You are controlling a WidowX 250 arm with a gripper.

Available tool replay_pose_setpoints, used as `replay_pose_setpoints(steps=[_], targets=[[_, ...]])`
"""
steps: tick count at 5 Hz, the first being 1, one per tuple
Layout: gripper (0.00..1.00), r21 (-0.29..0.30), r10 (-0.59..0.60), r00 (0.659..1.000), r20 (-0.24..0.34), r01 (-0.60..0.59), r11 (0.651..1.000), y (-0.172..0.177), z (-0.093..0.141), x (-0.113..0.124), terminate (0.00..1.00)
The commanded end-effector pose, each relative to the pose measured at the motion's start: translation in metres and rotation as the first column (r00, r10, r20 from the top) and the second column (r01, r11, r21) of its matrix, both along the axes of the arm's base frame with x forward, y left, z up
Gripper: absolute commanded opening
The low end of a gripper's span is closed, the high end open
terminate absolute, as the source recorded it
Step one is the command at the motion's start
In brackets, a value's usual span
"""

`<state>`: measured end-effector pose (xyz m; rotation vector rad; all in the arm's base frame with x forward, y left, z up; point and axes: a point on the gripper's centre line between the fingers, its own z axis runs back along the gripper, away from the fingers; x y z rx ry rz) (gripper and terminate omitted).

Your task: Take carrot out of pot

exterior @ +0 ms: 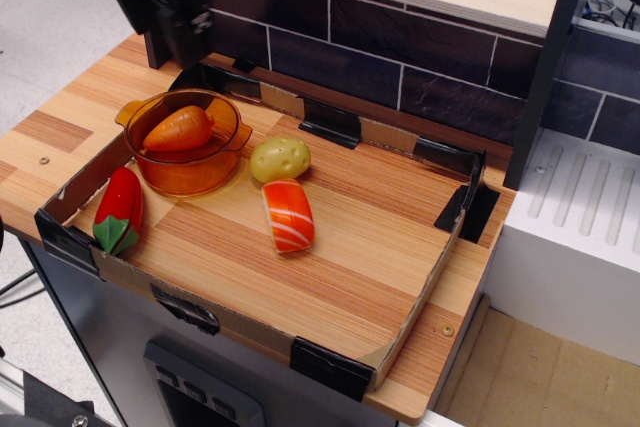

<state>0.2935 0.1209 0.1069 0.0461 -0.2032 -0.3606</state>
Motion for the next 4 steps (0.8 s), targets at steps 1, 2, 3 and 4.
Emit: replay_pose_setpoints(steps=[1, 2, 3, 4], targets=[[1.00, 0.068, -0.171, 0.984, -0.056, 0.175, 0.982, 0.017, -0.013, 0.014, 0.00], [1.00, 0.089, -0.201, 0.977, -0.066, 0.207, 0.974, 0.017, -0.035, 0.016, 0.00], [1.00, 0.078, -0.220, 0.974, -0.054, 0.224, 0.971, 0.012, -0.043, 0.015, 0.00], [1.00, 0.079, -0.231, 0.972, -0.046, 0.234, 0.969, 0.006, -0.046, 0.012, 0.00]])
